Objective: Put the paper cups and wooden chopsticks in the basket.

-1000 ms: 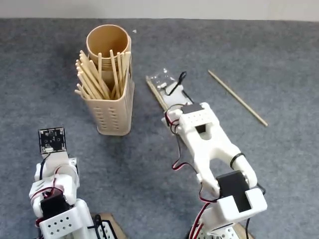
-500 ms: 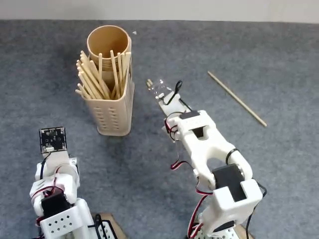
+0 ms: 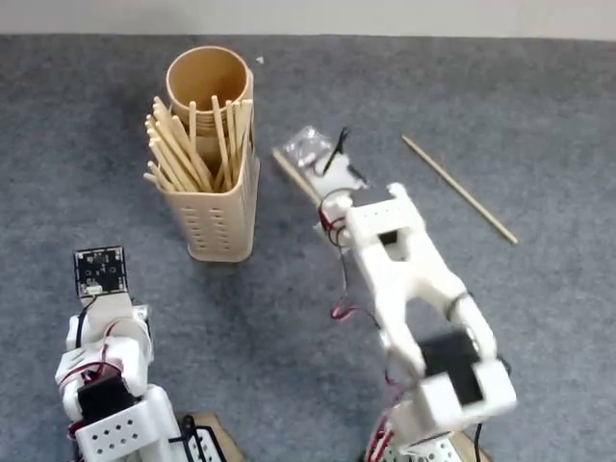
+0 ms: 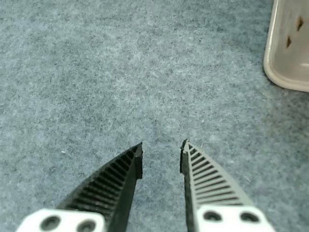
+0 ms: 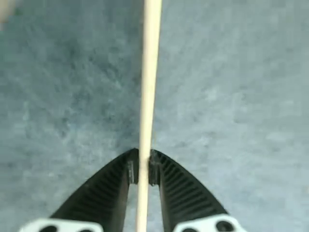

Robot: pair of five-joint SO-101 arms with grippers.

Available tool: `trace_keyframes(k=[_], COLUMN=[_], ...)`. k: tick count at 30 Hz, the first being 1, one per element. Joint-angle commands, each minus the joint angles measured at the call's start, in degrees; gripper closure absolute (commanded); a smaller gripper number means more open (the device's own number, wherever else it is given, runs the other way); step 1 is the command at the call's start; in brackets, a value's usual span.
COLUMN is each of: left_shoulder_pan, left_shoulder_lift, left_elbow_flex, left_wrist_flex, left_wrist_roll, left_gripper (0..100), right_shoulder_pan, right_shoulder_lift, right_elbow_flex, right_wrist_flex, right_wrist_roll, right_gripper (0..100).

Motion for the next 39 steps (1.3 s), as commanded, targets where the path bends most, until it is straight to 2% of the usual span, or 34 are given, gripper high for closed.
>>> trace_keyframes(k=[1, 4, 6, 11, 14, 18, 22, 25, 28, 30, 35, 37, 39], left_shoulder_pan=[0.5, 0.5, 0.5, 0.5, 0.5, 0.5, 0.5, 0.5, 0.5, 0.5, 0.5, 0.5, 0.5], left_shoulder_lift=[0.0, 0.0, 0.0, 0.0, 0.0, 0.0, 0.0, 0.0, 0.0, 0.0, 0.0, 0.0, 0.0], left_elbow_flex=[1.0, 1.0, 1.0, 1.0, 1.0, 1.0, 1.0, 1.0, 1.0, 1.0, 1.0, 1.0, 1.0], left_wrist_flex=[0.4, 0.4, 0.4, 0.3, 0.3, 0.3, 0.3, 0.3, 0.3, 0.3, 0.3, 0.3, 0.3], left_wrist_roll=[-0.9, -0.9, -0.9, -0.9, -0.9, -0.9, -0.9, -0.9, -0.9, -0.9, -0.9, -0.9, -0.9], left_gripper=[84, 84, 84, 84, 84, 84, 84, 84, 84, 84, 84, 84, 84], right_shoulder_pan=[-1.9, -3.3, -4.2, -8.8, -13.5, -17.3, -18.8, -20.5, -21.1, -21.3, -20.8, -19.8, -19.4], right_shoulder_lift=[-15.7, -24.5, -29.4, -38.9, -39.2, -34.1, -26.9, -21.0, -14.6, -11.3, -7.0, -6.7, -6.8], right_elbow_flex=[-2.3, 0.5, 3.7, 17.6, 25.6, 32.3, 32.5, 32.7, 32.6, 32.6, 32.5, 32.5, 32.5], right_wrist_flex=[1.2, -1.5, -9.6, -45.6, -65.4, -84.1, -98.8, -105.5, -111.4, -112.4, -112.3, -112.1, -112.0], right_wrist_roll=[-3.9, -5.4, -6.3, -18.4, -19.0, -19.3, -19.4, -20.0, -26.8, -29.5, -30.0, -30.0, -30.0], right_gripper=[99.4, 99.4, 99.4, 99.4, 99.4, 99.4, 99.4, 99.4, 99.4, 99.4, 98.6, 93.7, 80.8])
